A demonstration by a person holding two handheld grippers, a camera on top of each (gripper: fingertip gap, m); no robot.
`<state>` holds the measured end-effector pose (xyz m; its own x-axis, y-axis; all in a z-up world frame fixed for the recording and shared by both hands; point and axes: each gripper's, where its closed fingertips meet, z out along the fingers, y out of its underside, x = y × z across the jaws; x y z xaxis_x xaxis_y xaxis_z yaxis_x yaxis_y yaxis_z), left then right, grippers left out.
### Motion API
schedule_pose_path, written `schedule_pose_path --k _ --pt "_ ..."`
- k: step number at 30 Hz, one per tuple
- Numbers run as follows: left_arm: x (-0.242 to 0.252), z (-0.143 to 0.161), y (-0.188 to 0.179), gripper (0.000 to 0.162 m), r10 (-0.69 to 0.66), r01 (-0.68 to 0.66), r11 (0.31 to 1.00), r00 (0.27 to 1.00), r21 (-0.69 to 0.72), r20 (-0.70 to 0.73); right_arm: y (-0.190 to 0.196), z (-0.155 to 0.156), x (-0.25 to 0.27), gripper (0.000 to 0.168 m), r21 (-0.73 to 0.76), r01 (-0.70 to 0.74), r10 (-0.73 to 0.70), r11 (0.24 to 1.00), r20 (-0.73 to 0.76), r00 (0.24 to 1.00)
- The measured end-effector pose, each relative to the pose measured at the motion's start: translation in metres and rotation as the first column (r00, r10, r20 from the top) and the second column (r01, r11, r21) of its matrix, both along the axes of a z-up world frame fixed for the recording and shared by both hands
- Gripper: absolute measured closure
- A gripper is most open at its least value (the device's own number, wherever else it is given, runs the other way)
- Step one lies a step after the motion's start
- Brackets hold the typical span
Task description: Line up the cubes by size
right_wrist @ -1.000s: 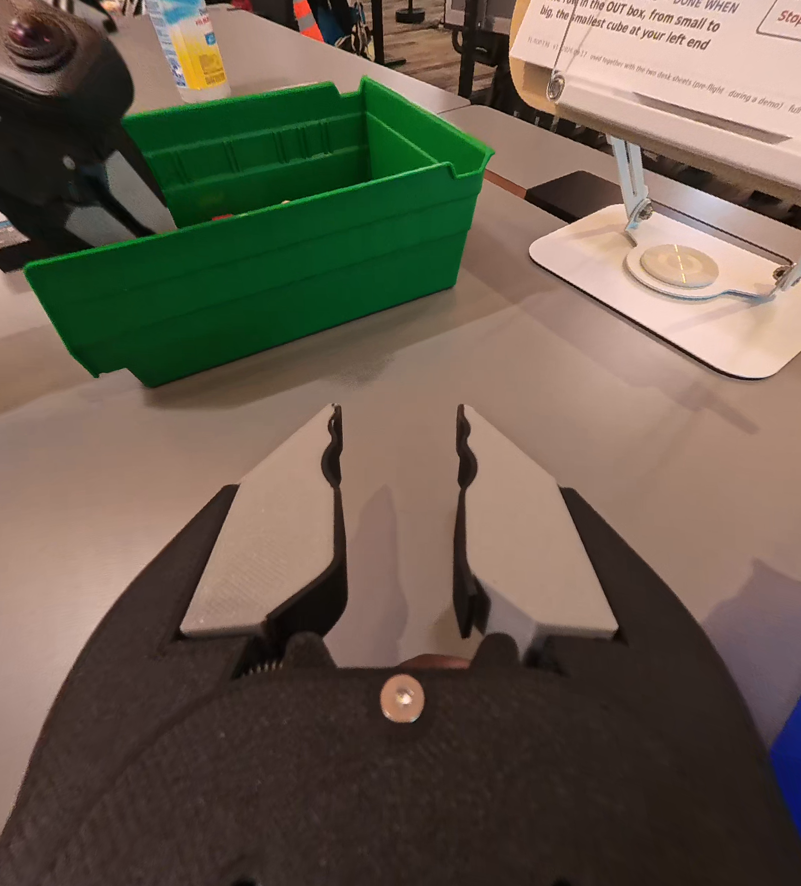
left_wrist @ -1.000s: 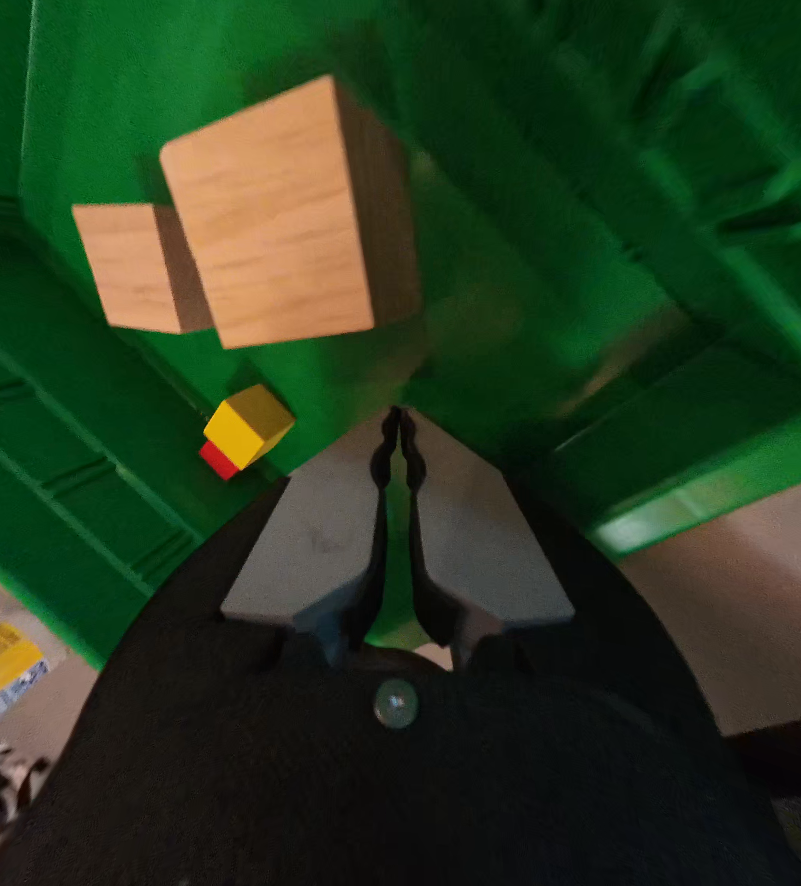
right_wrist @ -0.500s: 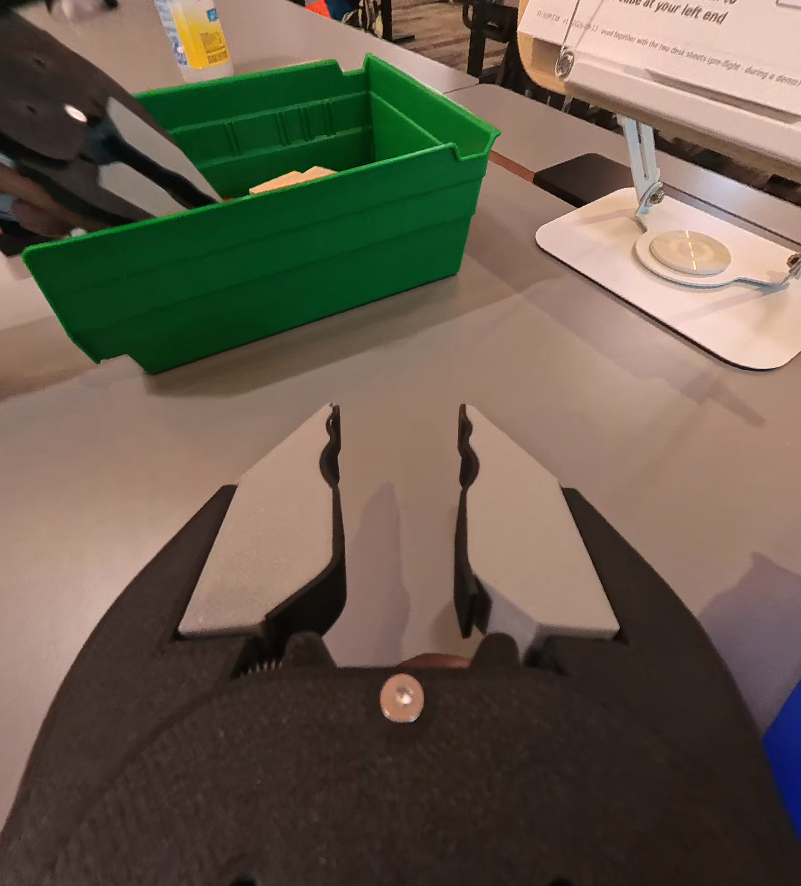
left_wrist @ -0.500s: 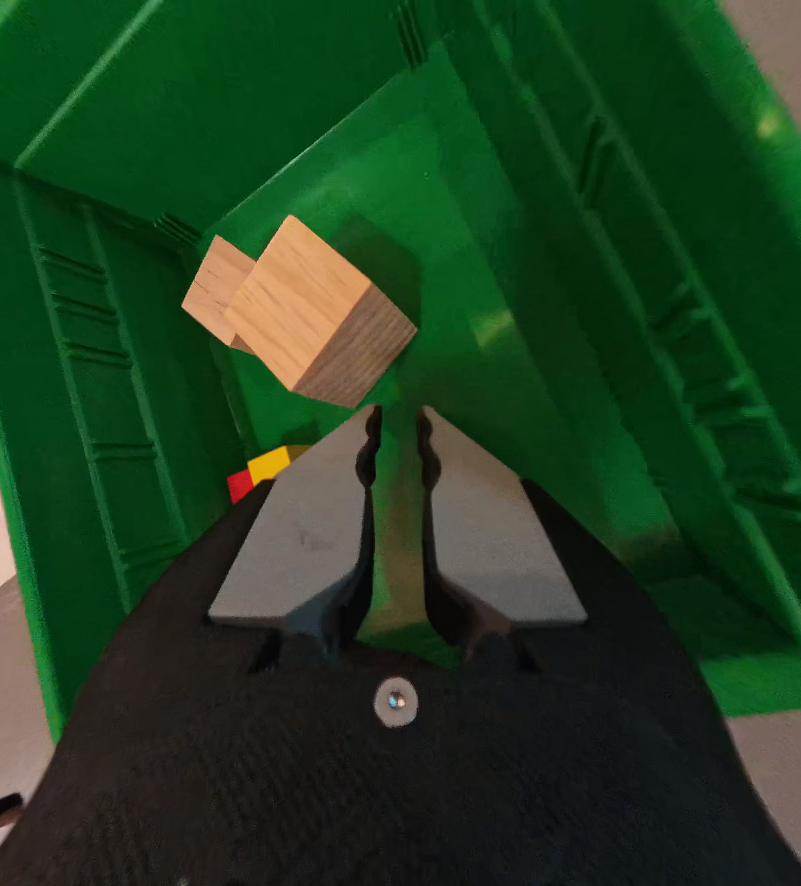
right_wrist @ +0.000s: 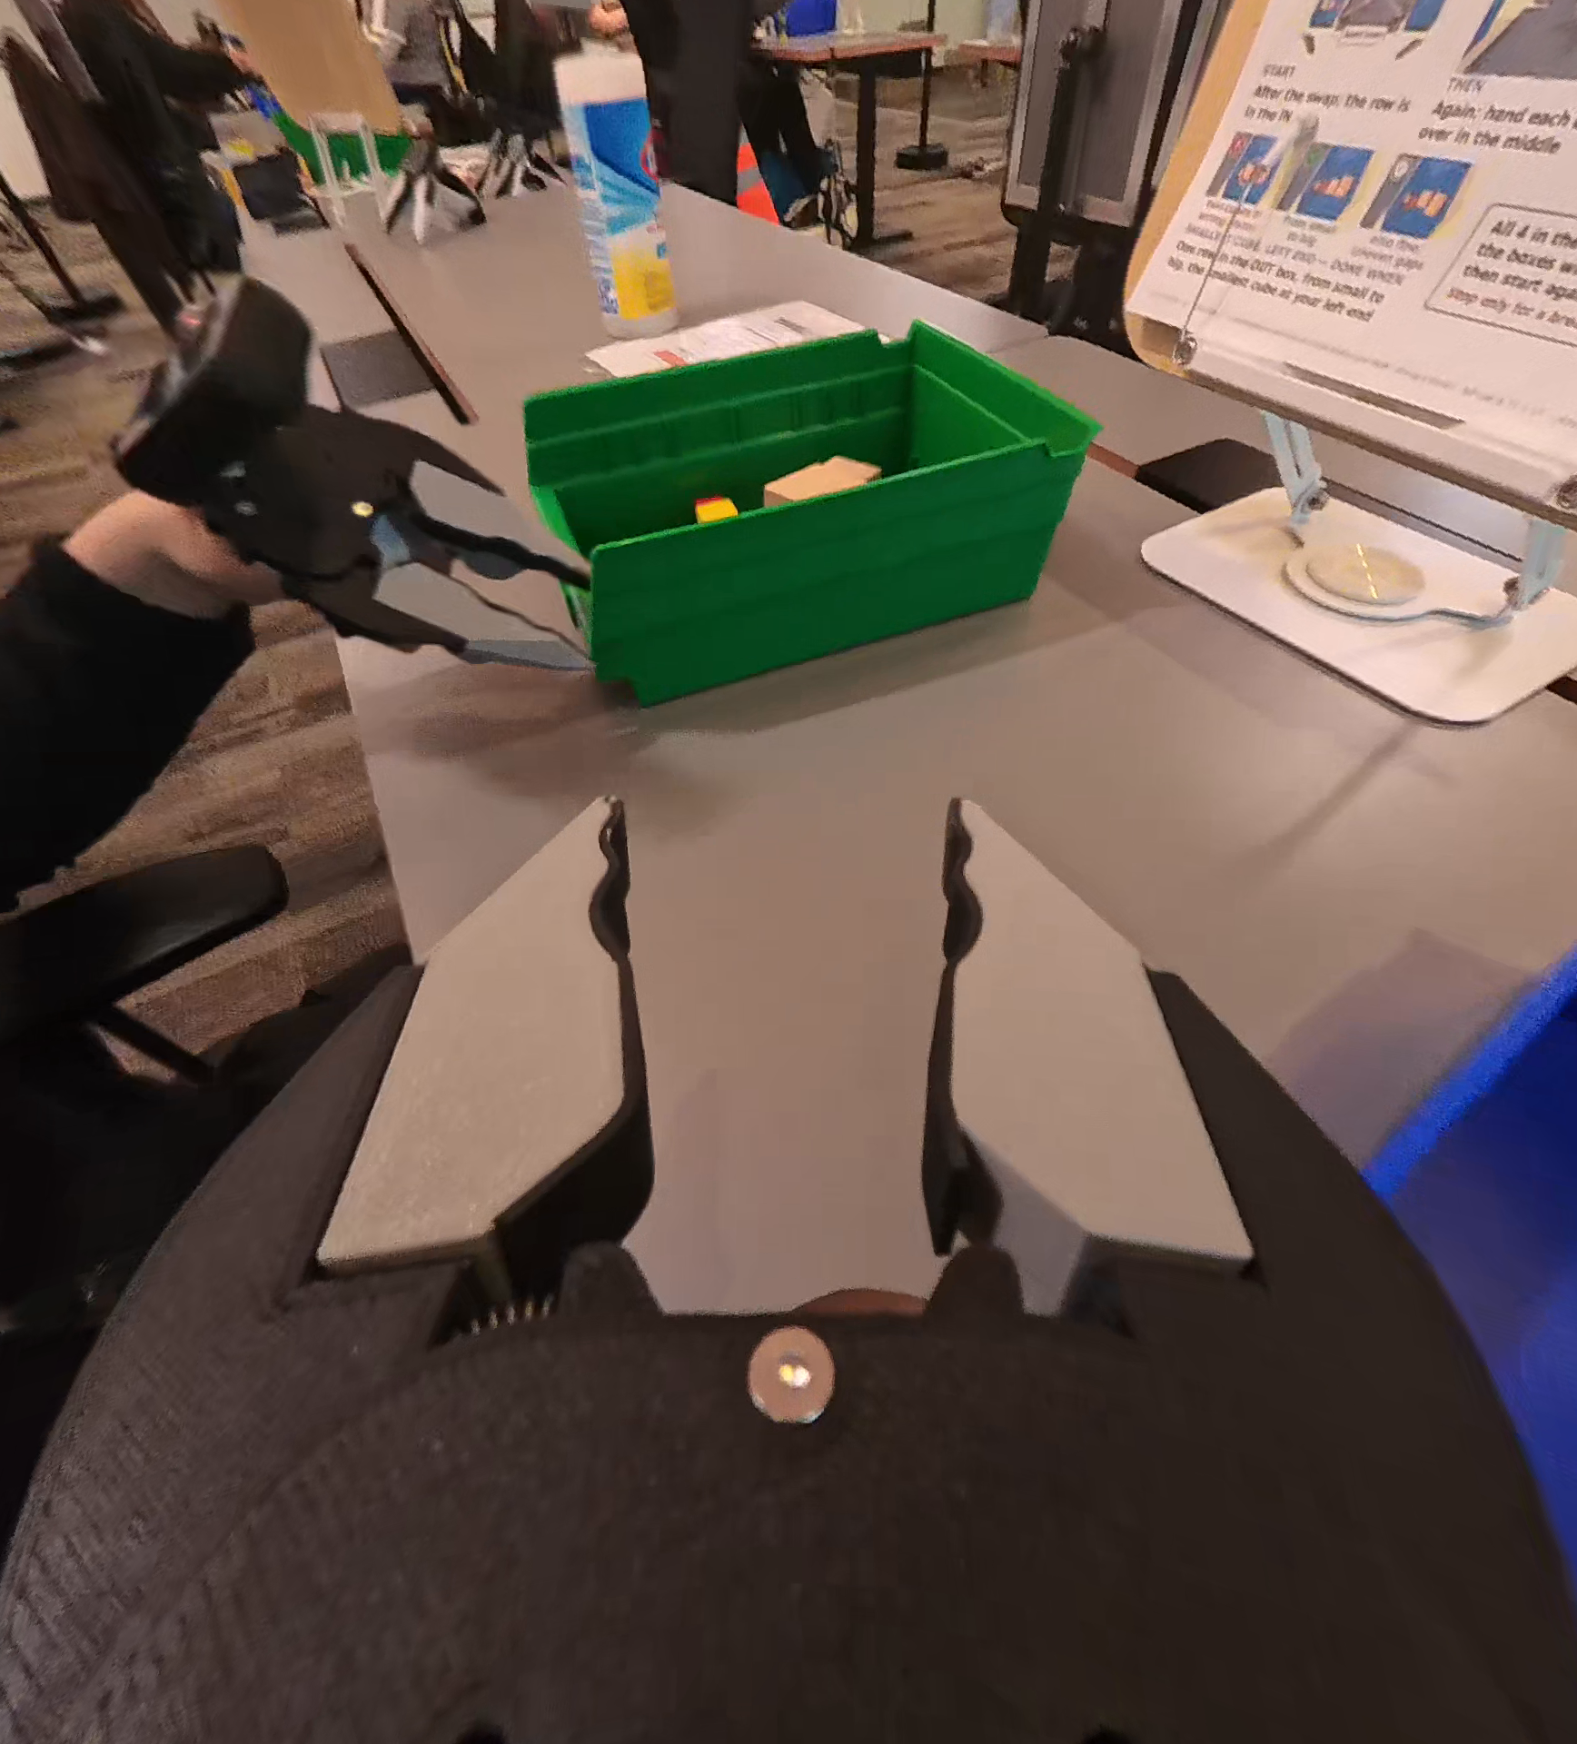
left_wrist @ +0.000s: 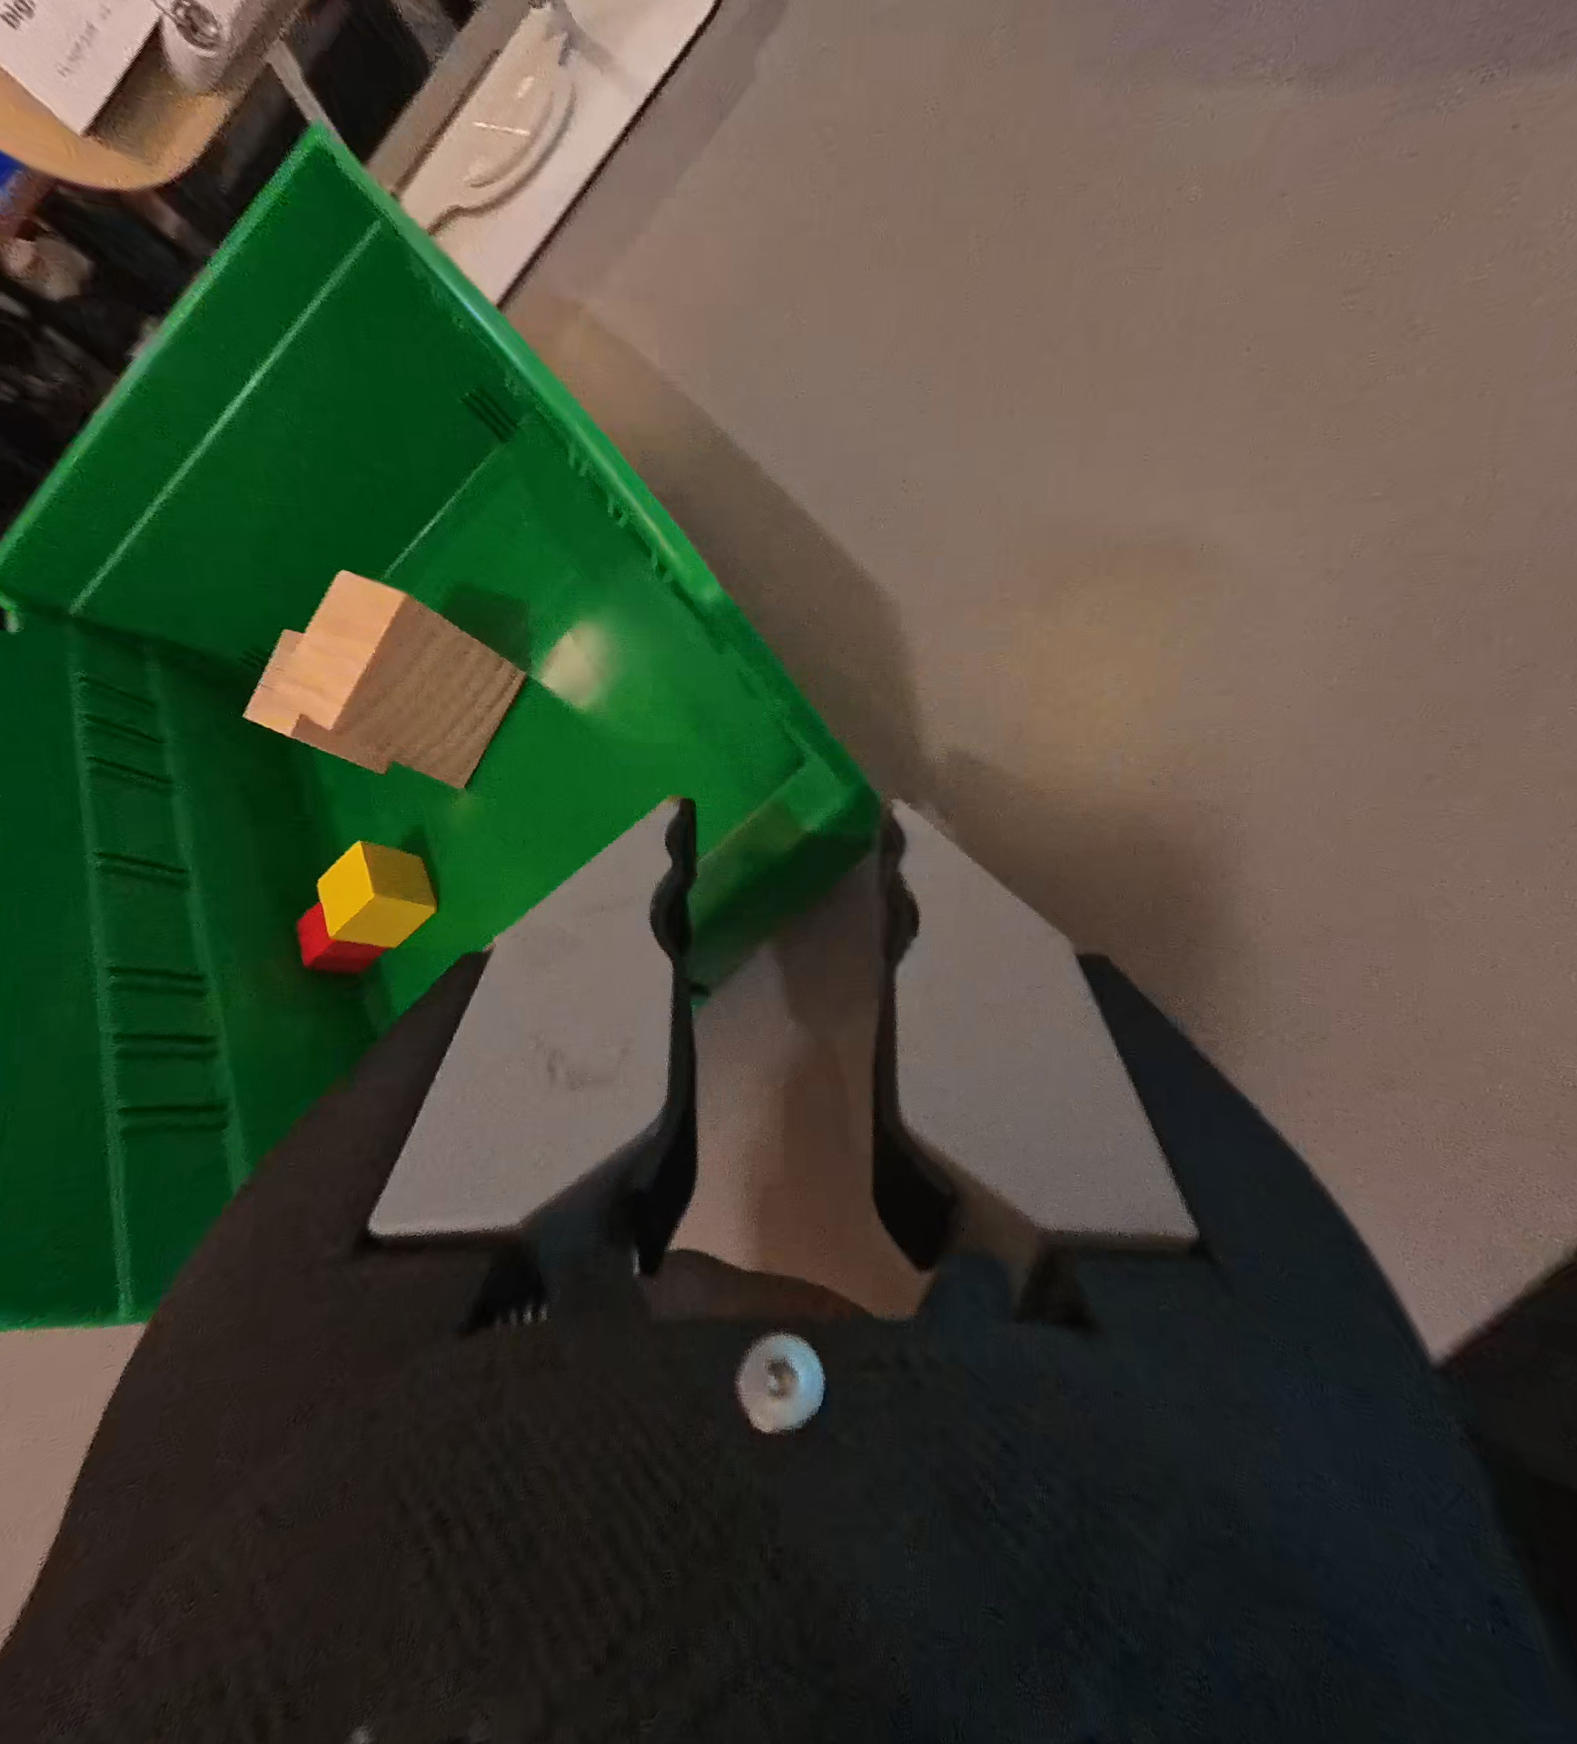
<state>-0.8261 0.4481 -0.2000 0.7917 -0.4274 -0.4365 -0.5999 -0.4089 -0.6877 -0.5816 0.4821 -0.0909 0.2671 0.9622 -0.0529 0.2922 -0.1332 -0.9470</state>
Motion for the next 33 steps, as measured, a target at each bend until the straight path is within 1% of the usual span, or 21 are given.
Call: schedule_pose_path --k 1,2,4,6,7,9,11,13,15,16,17,18,19,20,21,22,24,27,30,32,33 --pt "0.005 -0.003 0.005 0.128 0.002 -0.002 1.000 1.000 0.014 0.002 -0.005 -0.001 0.008 0.103 0.011 0.015 -0.015 1.000 0.036 0.999" --pt "0.013 -0.004 0.011 0.136 0.003 -0.004 1.000 1.000 0.027 0.025 -0.008 -0.006 0.018 0.103 0.036 0.037 -0.040 0.999 0.091 0.995" --pt "0.025 -0.005 0.023 0.136 0.026 -0.028 0.999 0.999 0.043 0.039 -0.005 -0.024 0.045 0.104 0.104 0.111 -0.132 0.988 0.226 0.965" --pt "0.036 -0.005 0.033 0.138 0.016 -0.016 0.998 1.000 0.056 0.008 -0.012 -0.047 0.072 0.103 0.100 0.129 -0.156 0.987 0.343 0.926" --pt "0.040 -0.005 0.038 0.139 0.013 -0.013 0.998 1.000 0.054 0.003 -0.016 -0.054 0.083 0.105 0.091 0.144 -0.167 0.985 0.367 0.915" --pt "0.042 -0.005 0.043 0.137 0.019 -0.019 0.999 1.000 0.037 -0.007 -0.015 -0.070 0.106 0.118 0.098 0.183 -0.208 0.978 0.421 0.883" --pt "0.035 -0.001 0.041 0.132 0.040 -0.038 0.999 0.998 0.033 -0.040 0.001 -0.090 0.129 0.124 0.143 0.244 -0.283 0.959 0.500 0.818" --pt "0.028 0.002 0.035 0.132 0.031 -0.030 0.999 0.998 0.028 -0.055 0.018 -0.109 0.135 0.120 0.151 0.282 -0.318 0.947 0.545 0.776" --pt "0.017 0.012 0.030 0.132 0.049 -0.048 0.998 0.999 0.044 -0.024 0.036 -0.118 0.123 0.114 0.165 0.291 -0.333 0.942 0.532 0.779" --pt "0.011 0.018 0.029 0.131 0.069 -0.069 0.996 0.998 0.049 0.007 0.042 -0.120 0.115 0.121 0.162 0.292 -0.333 0.943 0.527 0.782" --pt "0.004 0.023 0.028 0.130 0.090 -0.092 0.994 0.995 0.053 0.041 0.048 -0.122 0.105 0.120 0.159 0.287 -0.327 0.945 0.518 0.790" --pt "-0.004 0.030 0.027 0.128 0.110 -0.114 0.992 0.991 0.062 0.070 0.057 -0.122 0.097 0.115 0.172 0.295 -0.341 0.940 0.514 0.787" --pt "-0.012 0.037 0.026 0.128 0.130 -0.137 0.987 0.987 0.080 0.094 0.067 -0.122 0.092 0.117 0.199 0.312 -0.370 0.929 0.509 0.777" --pt "-0.020 0.044 0.025 0.128 0.149 -0.160 0.982 0.982 0.100 0.113 0.077 -0.120 0.086 0.127 0.232 0.323 -0.397 0.918 0.491 0.776" --pt "-0.027 0.049 0.024 0.128 0.167 -0.182 0.977 0.977 0.113 0.130 0.085 -0.118 0.078 0.126 0.247 0.327 -0.408 0.912 0.466 0.785" --pt "-0.033 0.054 0.022 0.128 0.182 -0.201 0.972 0.972 0.124 0.152 0.090 -0.119 0.071 0.125 0.239 0.331 -0.406 0.913 0.452 0.794" --pt "-0.039 0.060 0.020 0.128 0.185 -0.213 0.967 0.964 0.139 0.193 0.099 -0.122 0.061 0.114 0.216 0.340 -0.402 0.915 0.442 0.802" --pt "-0.042 0.056 0.015 0.128 0.172 -0.195 0.971 0.971 0.139 0.164 0.104 -0.121 0.056 0.111 0.199 0.356 -0.408 0.913 0.446 0.797" --pt "-0.051 0.049 0.014 0.128 0.197 -0.210 0.969 0.975 0.131 0.108 0.097 -0.094 0.056 0.113 0.224 0.377 -0.437 0.899 0.396 0.807" --pt "-0.052 0.046 0.016 0.127 0.201 -0.213 0.968 0.974 0.128 0.105 0.087 -0.061 0.049 0.111 0.242 0.385 -0.447 0.891 0.307 0.840" --pt "-0.051 0.045 0.018 0.127 0.201 -0.215 0.969 0.973 0.125 0.114 0.077 -0.041 0.037 0.109 0.239 0.365 -0.418 0.900 0.235 0.877"
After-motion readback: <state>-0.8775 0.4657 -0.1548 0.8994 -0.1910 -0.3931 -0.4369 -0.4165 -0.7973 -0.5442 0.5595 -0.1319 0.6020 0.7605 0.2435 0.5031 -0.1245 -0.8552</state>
